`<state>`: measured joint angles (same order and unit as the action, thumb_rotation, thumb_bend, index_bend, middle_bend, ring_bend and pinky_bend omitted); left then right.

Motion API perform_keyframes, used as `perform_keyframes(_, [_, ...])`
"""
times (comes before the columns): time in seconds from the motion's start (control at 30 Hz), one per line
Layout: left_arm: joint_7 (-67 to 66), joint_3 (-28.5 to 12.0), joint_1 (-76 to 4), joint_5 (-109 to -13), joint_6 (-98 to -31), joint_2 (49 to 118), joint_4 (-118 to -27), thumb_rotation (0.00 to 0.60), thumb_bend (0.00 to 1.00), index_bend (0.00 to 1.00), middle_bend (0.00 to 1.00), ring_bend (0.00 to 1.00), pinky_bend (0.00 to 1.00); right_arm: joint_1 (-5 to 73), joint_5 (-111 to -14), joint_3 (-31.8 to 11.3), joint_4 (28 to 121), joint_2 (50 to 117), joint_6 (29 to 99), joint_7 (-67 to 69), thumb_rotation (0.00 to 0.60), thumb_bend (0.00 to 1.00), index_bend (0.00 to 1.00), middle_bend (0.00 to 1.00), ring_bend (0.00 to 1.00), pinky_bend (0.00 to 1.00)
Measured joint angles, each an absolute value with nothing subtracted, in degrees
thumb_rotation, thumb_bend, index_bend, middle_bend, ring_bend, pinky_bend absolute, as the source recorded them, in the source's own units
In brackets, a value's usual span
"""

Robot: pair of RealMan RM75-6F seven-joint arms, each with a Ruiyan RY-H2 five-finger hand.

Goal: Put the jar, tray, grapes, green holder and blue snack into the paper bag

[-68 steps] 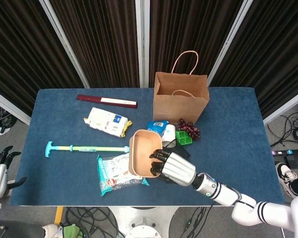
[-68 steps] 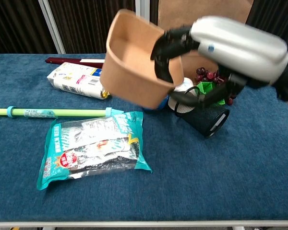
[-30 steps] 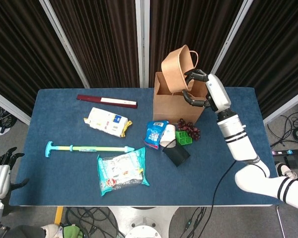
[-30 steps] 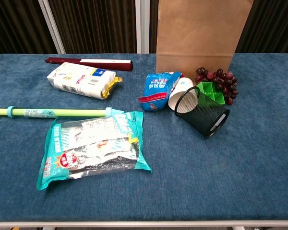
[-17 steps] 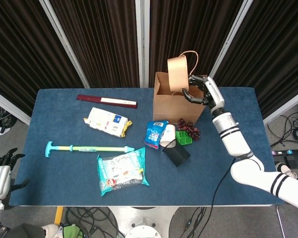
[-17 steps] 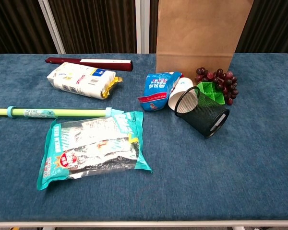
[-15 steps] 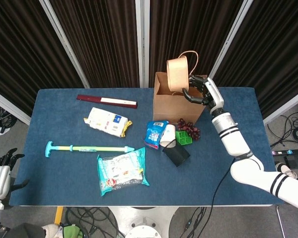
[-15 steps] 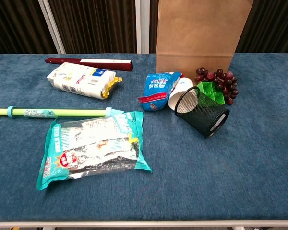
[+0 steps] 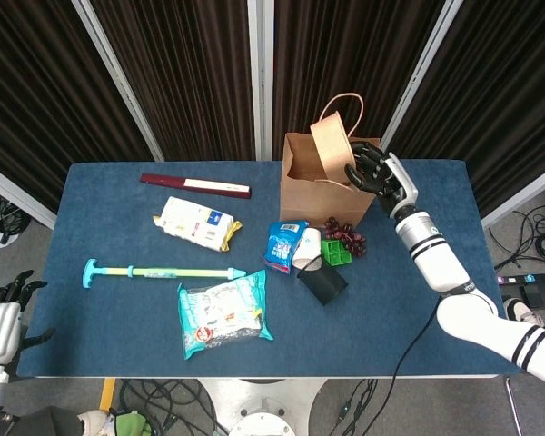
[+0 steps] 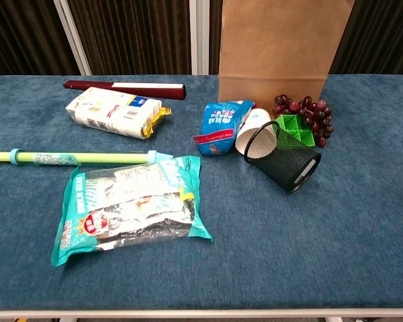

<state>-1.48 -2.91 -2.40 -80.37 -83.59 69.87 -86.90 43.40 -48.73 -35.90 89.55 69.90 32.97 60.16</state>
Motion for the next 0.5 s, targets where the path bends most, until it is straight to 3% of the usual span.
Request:
perform_keyframes(0.2, [-1.18, -2.85, -2.07, -80.19, -83.85, 69.78, -86.85, 0.600, 0.09, 0.32, 0.24, 0.24, 0.23, 42.09, -52.38, -37.74, 89.64, 70.11, 31.63, 62.33, 0.600, 0.14, 0.14, 0.23, 0.02, 0.07])
perform_keyframes(0.5, [-0.83, -2.94, -2.03, -80.28, -84.00, 69.86, -86.67, 0.600, 0.10, 0.32, 0.24, 0.24, 0.23, 38.00, -65.10, -39.36, 92.03, 68.73, 35.65, 63.95, 0.600, 0.13, 0.00, 0.13, 0.00, 0.01])
